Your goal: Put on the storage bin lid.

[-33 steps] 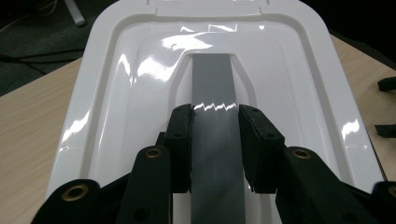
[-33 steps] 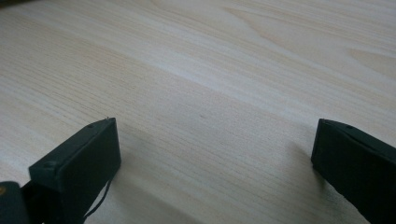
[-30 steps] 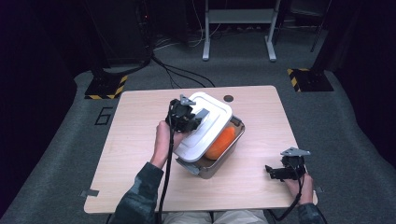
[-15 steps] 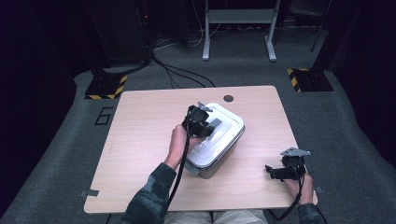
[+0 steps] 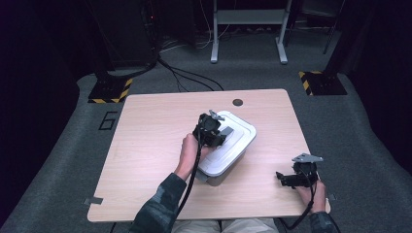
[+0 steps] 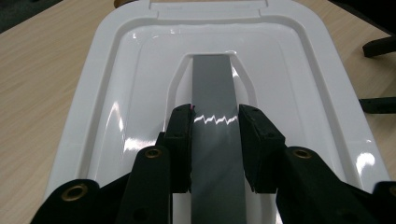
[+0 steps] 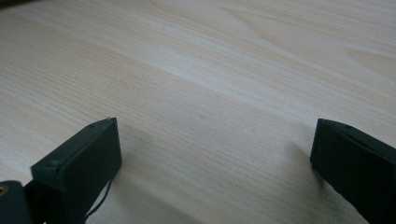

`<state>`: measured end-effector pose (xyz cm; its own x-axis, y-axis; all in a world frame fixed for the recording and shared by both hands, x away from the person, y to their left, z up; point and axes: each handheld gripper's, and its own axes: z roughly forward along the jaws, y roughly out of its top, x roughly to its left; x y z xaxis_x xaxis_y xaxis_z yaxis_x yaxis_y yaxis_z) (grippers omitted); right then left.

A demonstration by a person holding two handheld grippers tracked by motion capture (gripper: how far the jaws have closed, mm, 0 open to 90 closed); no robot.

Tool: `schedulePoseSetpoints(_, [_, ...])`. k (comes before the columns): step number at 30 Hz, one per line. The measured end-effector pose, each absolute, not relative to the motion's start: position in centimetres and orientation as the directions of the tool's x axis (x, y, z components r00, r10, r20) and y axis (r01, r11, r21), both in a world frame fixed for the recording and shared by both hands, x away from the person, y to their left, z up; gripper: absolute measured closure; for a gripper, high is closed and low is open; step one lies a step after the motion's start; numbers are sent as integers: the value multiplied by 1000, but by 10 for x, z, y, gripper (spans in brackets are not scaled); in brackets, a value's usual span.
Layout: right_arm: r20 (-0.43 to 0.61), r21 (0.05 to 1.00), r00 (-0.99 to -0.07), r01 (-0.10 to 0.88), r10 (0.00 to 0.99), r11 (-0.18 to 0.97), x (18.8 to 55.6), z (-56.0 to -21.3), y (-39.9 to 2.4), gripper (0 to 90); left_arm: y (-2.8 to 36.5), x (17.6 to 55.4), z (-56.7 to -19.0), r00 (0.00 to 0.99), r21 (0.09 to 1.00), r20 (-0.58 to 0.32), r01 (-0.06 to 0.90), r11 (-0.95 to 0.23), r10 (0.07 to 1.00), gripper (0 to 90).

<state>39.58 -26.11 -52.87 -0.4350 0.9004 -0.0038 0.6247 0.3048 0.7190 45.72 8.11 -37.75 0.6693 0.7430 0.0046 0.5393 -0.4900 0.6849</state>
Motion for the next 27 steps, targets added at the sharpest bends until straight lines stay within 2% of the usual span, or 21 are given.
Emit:
schedulePoseSetpoints(8, [-4, 719, -435, 625, 900, 305, 396, -529, -261, 10, 84, 451, -381, 665, 678, 14, 542, -496, 746, 643])
schedulePoseSetpoints(10, [-4, 719, -435, 625, 900, 305, 396, -529, -261, 11, 86, 450, -379, 661, 687, 11, 540, -486, 750, 597])
schedulePoseSetpoints(13, [-4, 719, -435, 625, 900, 305, 396, -529, -261, 11, 93, 446, -374, 650, 703, 15, 533, -470, 760, 444])
schedulePoseSetpoints(14, [-4, 719, -435, 625, 900, 305, 396, -529, -261, 12, 97, 446, -372, 649, 709, 11, 531, -463, 761, 365])
schedulePoseSetpoints(17, [-4, 719, -436, 625, 900, 305, 396, -529, -261, 13, 113, 443, -367, 631, 725, 8, 530, -439, 776, 251])
schedulePoseSetpoints(20, [-3, 719, -435, 625, 900, 304, 396, -529, -261, 13, 137, 439, -364, 605, 745, -1, 532, -402, 797, 197])
schedulePoseSetpoints(27, [-3, 719, -435, 625, 900, 304, 396, -529, -261, 13, 190, 429, -372, 534, 766, -19, 551, -331, 845, 132])
